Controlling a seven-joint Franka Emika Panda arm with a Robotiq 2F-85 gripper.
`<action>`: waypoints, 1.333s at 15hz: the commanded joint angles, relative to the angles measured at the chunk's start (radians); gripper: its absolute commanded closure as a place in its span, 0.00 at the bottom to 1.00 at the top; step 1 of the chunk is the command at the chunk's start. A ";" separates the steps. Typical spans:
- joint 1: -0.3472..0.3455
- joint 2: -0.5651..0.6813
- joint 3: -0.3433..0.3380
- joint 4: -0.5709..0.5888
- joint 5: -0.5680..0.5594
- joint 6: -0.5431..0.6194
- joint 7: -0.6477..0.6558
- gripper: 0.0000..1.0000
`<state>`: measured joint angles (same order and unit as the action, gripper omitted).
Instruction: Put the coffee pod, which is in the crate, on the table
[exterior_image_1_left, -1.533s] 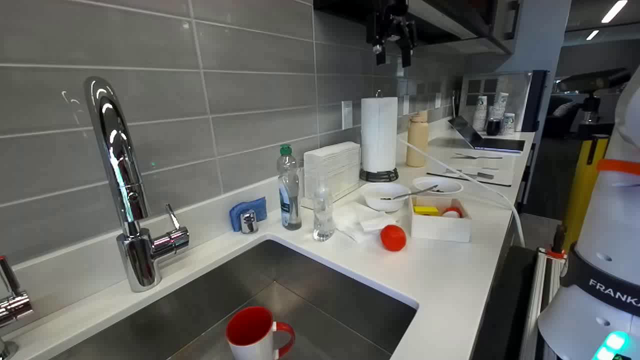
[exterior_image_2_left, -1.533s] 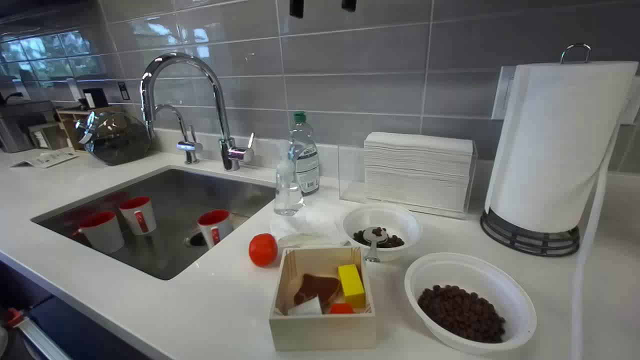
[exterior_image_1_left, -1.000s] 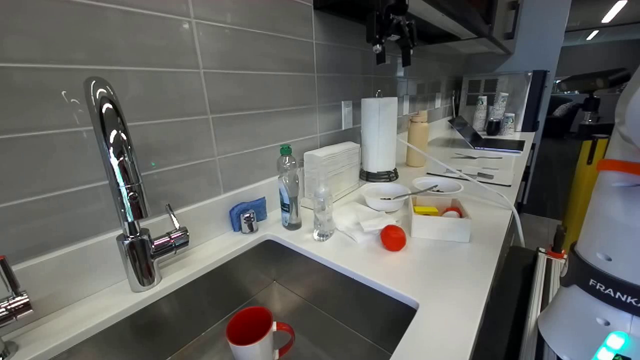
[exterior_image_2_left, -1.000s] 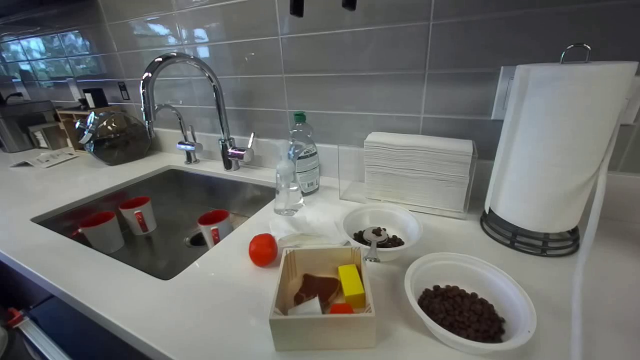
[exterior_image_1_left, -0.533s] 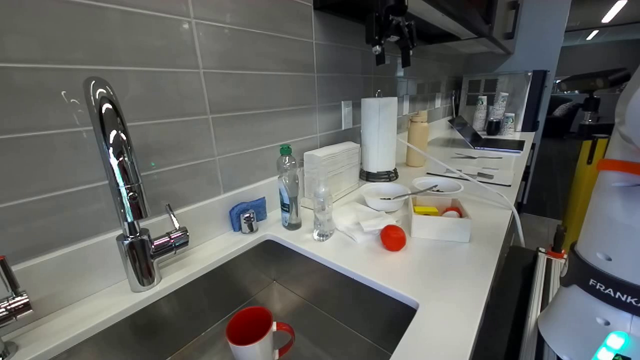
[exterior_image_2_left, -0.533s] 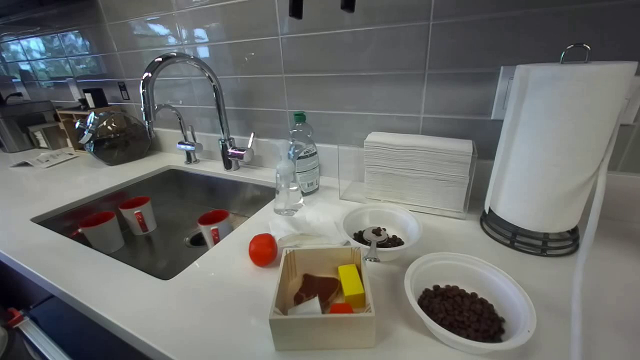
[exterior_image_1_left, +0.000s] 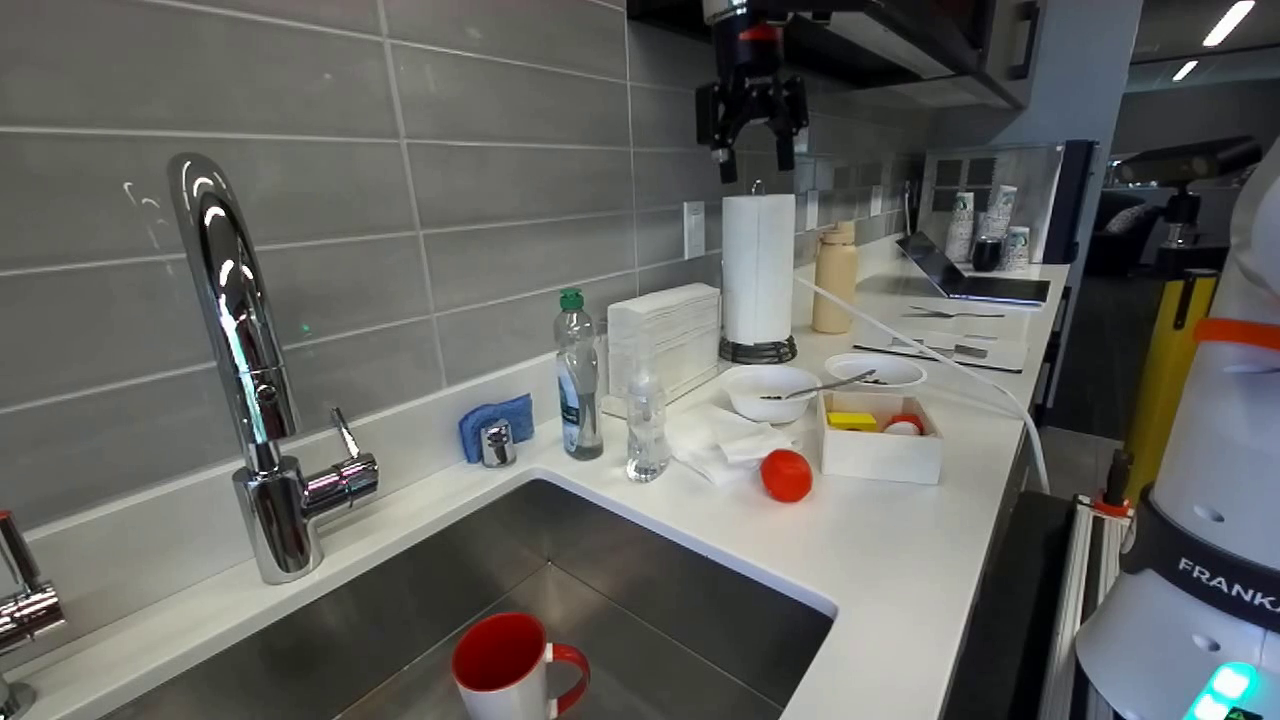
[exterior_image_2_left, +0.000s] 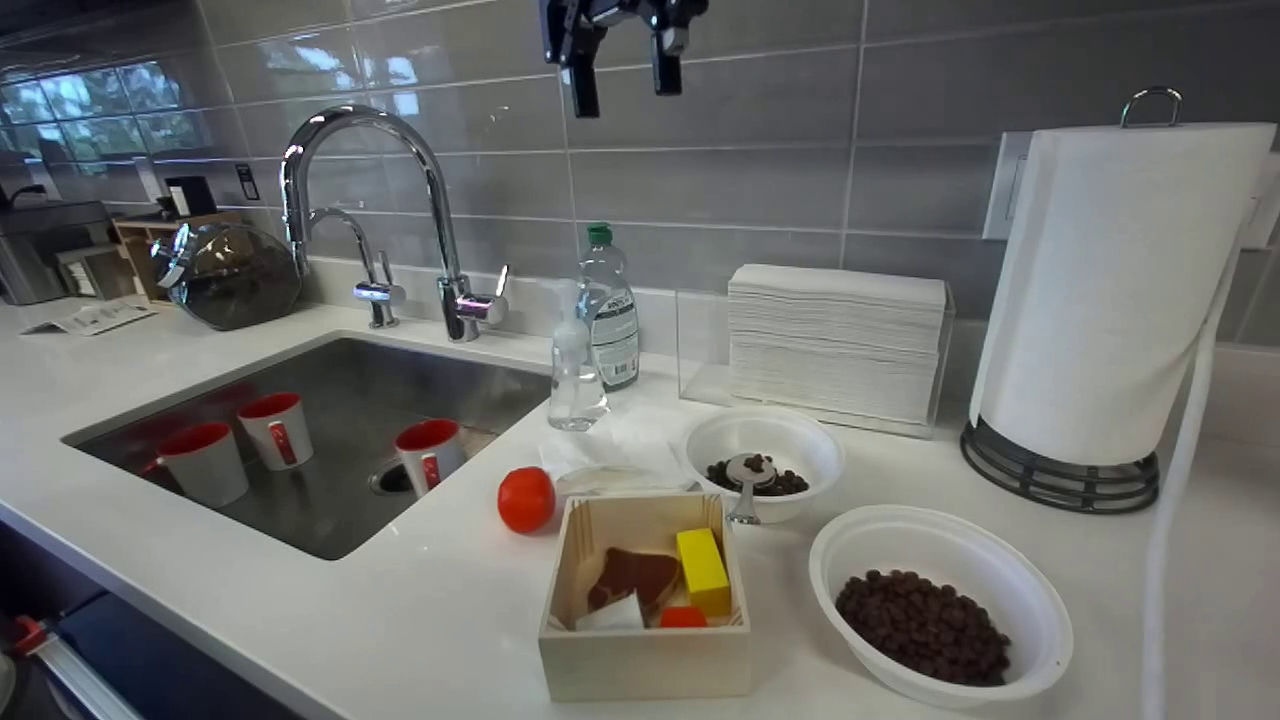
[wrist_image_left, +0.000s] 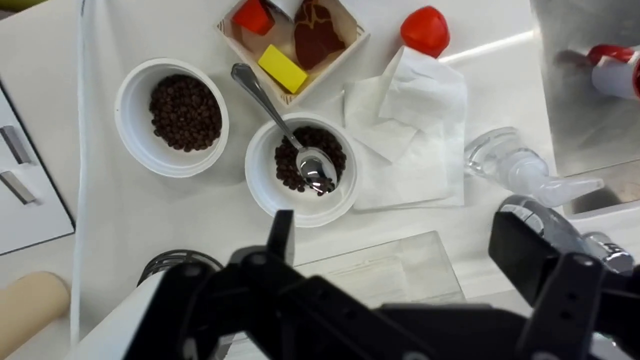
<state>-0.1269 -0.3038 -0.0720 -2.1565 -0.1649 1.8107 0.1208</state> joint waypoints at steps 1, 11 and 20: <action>-0.021 -0.059 0.026 -0.168 -0.071 0.202 0.178 0.00; -0.145 0.030 0.014 -0.373 -0.262 0.284 0.504 0.00; -0.135 0.169 -0.005 -0.461 -0.285 0.291 0.612 0.00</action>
<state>-0.2739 -0.1758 -0.0640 -2.6072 -0.4156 2.0960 0.6809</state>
